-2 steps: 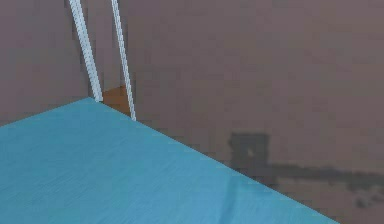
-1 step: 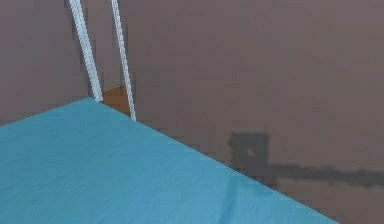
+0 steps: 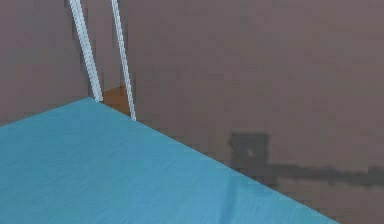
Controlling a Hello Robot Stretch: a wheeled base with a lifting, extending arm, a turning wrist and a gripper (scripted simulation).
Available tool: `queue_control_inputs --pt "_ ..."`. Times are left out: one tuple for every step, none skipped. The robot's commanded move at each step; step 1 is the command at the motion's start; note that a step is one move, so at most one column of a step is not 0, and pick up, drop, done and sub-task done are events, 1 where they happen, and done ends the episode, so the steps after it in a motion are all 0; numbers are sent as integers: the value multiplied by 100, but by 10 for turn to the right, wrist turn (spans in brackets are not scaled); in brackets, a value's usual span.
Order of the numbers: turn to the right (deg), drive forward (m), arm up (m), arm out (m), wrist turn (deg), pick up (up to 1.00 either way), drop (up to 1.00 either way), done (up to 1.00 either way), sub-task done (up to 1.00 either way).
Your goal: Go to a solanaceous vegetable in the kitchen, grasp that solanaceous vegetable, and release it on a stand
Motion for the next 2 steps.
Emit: queue_control_inputs --pt "0 0 0 0 450 0 0 0 0" --pt "0 0 0 0 90 0 0 0 0"
